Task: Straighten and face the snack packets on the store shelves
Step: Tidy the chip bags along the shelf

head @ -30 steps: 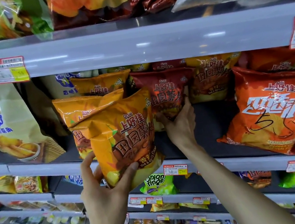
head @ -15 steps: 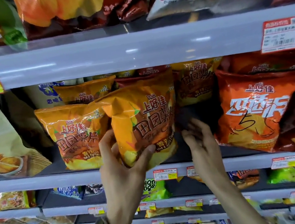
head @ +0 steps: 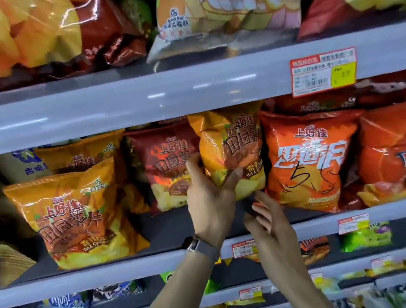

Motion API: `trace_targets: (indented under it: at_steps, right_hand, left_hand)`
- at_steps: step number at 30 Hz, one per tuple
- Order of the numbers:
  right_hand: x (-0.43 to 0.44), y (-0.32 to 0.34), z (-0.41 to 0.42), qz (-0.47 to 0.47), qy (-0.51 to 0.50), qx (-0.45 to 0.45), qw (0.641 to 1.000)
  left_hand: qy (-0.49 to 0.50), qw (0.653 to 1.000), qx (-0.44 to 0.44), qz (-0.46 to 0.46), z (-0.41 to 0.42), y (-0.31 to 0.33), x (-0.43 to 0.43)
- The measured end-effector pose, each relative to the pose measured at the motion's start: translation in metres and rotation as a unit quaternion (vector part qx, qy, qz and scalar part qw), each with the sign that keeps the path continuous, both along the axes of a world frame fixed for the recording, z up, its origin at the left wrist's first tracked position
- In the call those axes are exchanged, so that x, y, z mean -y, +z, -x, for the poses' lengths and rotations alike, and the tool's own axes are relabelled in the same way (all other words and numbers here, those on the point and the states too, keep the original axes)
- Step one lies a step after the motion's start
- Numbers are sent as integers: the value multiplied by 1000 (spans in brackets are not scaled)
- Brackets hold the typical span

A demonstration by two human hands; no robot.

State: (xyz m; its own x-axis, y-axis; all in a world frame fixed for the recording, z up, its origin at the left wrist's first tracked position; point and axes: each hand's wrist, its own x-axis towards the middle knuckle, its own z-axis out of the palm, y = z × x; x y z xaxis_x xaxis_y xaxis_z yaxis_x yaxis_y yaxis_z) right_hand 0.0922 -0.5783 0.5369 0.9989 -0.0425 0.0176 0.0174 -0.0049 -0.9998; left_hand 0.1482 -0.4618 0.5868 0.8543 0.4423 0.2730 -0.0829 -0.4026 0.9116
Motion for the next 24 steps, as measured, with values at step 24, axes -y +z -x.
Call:
trace_targets:
  at_steps: [24]
  right_hand:
    - [-3, 9, -35, -3, 25, -46, 999]
  left_hand:
    - [-226, 958, -173, -36, -72, -18, -4]
